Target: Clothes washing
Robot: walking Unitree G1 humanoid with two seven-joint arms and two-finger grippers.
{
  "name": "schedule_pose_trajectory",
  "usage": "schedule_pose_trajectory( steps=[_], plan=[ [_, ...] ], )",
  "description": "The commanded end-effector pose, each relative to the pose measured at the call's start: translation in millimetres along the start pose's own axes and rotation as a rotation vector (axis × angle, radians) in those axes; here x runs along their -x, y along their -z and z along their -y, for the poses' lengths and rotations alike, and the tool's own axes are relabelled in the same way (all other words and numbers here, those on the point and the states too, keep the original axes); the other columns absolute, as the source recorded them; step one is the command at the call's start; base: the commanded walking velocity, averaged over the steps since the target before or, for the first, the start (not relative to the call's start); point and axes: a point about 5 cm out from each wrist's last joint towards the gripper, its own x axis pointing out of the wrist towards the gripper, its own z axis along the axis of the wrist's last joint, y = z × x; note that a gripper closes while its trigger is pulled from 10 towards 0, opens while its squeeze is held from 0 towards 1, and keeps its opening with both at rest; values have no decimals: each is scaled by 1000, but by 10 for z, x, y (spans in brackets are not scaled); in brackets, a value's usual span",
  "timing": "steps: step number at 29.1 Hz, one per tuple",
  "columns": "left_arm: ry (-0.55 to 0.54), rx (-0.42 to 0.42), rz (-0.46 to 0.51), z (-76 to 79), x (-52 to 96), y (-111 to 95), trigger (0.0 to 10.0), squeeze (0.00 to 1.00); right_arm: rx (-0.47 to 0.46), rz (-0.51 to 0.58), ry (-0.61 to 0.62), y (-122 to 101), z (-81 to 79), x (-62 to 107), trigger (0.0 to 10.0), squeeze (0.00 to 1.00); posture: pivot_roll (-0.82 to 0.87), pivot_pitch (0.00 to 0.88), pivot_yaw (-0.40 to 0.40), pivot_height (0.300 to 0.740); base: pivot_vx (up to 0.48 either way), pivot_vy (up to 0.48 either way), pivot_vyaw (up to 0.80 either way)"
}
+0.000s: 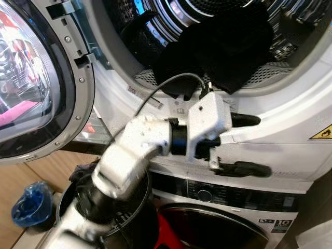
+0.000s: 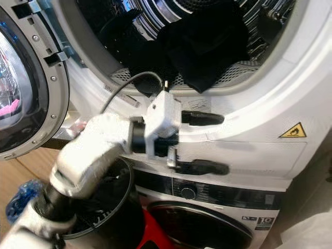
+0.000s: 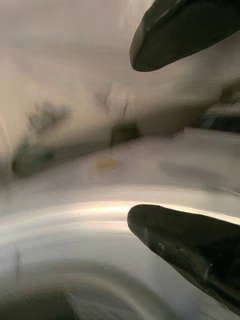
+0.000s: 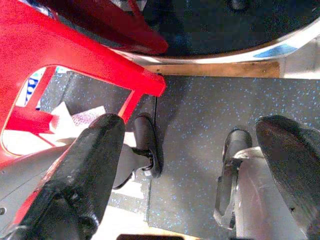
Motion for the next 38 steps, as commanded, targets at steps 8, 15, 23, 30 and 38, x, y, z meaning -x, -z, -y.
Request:
schedule_pose_trajectory(
  steps=[8, 15, 23, 30, 38],
  plan=[
    [-491, -201, -14, 173, 246, 221, 10000, 0, 12, -11, 10, 27, -12, 5, 10000, 0, 137, 0, 168, 740, 0, 0, 0],
    [-657, -109, -29, 365, 360, 497, 10000, 0, 26, -14, 12, 42, -6, 8, 10000, 0, 123, 0, 147, 740, 0, 0, 0],
    [-762, 84, 92, 151, 399, 391, 10000, 0, 43, -11, 10, 26, 8, 4, 10000, 0, 128, 0, 120, 740, 0, 0, 0],
    [-748, 120, 154, -56, 413, 280, 10000, 0, 46, 0, 21, -19, 73, -6, 10000, 0, 124, 0, 102, 740, 0, 0, 0],
    [-821, 184, 209, -214, 481, 224, 10000, 0, 51, -7, 25, 2, 97, -2, 10000, 0, 122, 0, 99, 740, 0, 0, 0]
  ],
)
